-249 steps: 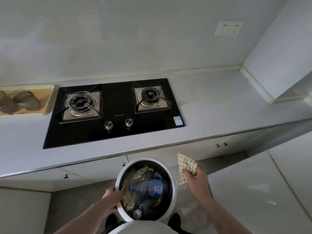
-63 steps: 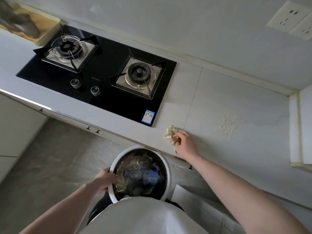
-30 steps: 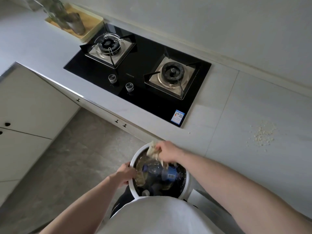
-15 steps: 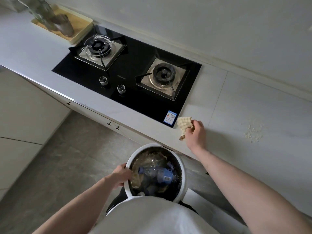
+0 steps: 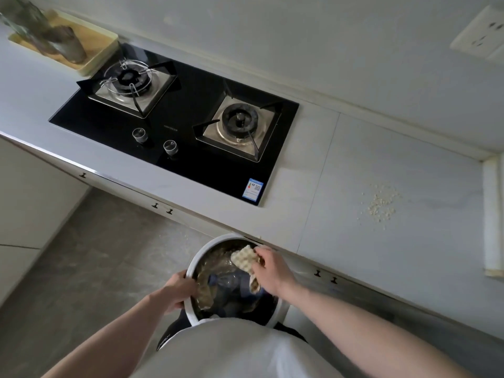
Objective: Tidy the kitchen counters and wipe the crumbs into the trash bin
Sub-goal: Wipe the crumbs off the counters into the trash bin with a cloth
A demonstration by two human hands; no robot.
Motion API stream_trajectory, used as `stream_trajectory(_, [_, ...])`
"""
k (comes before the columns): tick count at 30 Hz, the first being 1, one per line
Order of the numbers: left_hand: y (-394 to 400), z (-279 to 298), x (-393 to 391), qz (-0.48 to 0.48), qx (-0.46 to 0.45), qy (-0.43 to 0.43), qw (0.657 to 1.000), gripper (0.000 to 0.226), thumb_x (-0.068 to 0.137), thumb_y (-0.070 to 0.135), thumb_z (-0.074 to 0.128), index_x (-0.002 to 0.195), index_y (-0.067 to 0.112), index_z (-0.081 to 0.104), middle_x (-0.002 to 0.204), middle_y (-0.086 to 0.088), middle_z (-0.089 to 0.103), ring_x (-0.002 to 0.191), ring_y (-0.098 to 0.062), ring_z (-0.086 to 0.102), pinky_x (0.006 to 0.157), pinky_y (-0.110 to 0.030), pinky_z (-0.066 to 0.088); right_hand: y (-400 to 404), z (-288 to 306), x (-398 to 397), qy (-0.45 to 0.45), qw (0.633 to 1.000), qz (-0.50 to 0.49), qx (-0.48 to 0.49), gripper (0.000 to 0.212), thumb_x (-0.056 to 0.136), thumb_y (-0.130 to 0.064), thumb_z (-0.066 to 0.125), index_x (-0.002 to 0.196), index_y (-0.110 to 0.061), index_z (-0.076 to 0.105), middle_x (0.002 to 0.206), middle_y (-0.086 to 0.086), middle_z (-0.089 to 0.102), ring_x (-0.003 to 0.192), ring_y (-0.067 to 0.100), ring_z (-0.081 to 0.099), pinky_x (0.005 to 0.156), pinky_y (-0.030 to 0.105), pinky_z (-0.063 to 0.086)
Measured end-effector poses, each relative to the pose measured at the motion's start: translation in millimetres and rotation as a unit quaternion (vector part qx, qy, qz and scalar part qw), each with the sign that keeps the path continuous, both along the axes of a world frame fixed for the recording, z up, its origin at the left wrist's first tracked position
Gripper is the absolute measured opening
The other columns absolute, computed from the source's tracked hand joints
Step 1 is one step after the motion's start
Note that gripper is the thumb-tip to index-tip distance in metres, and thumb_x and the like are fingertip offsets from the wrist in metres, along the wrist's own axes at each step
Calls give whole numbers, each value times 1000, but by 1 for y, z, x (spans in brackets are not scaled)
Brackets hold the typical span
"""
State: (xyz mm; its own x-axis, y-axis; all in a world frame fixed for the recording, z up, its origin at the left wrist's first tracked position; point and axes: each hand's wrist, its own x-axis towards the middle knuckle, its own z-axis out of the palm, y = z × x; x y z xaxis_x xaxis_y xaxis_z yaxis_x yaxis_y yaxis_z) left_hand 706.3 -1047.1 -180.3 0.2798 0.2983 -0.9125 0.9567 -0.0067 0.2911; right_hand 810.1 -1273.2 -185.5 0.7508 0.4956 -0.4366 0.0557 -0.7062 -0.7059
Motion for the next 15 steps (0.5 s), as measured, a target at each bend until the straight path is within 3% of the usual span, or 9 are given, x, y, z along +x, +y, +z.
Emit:
stream_trajectory(3, [0,-4,-2,-7,10,4,1000,34,82,-9,48,99,11,70,90,-24,74,81,-39,73,72,-51,64,-32,16,48,-51,987,-152,27,13,96,-21,52,98,-17,65,93,-6,62,81,11,61,66,22,50])
stream_trajectory(7, [-3,-6,-1,-9,10,4,1000,35,83,-11,48,101,11,69,89,-23,73,78,-39,73,62,-42,63,-110,19,112,-115,947,-299,-9,12,92,-19,52,96,-16,63,93,4,66,69,23,68,57,43,60])
stream_trajectory(9, [-4,-4,0,-9,12,6,1000,34,83,-10,49,100,12,69,90,-24,74,79,-40,73,61,-43,63,-149,21,133,-166,926,-331,-68,16,90,-13,54,102,-10,65,101,9,65,79,28,67,66,39,59])
stream_trajectory(11, [-6,-3,1,-8,17,6,1000,34,82,-12,49,98,11,69,87,-23,73,76,-38,72,56,-39,62,-186,23,148,-213,899,-365,-120,20,90,-9,56,106,-3,66,108,15,63,93,33,63,77,32,49])
stream_trajectory(15, [-10,-1,2,-4,33,3,999,33,81,-17,48,94,7,67,76,-20,67,64,-31,65,52,-32,57,-244,21,167,-229,868,-403,-179,27,89,-4,58,115,0,65,124,22,54,107,41,58,96,41,46])
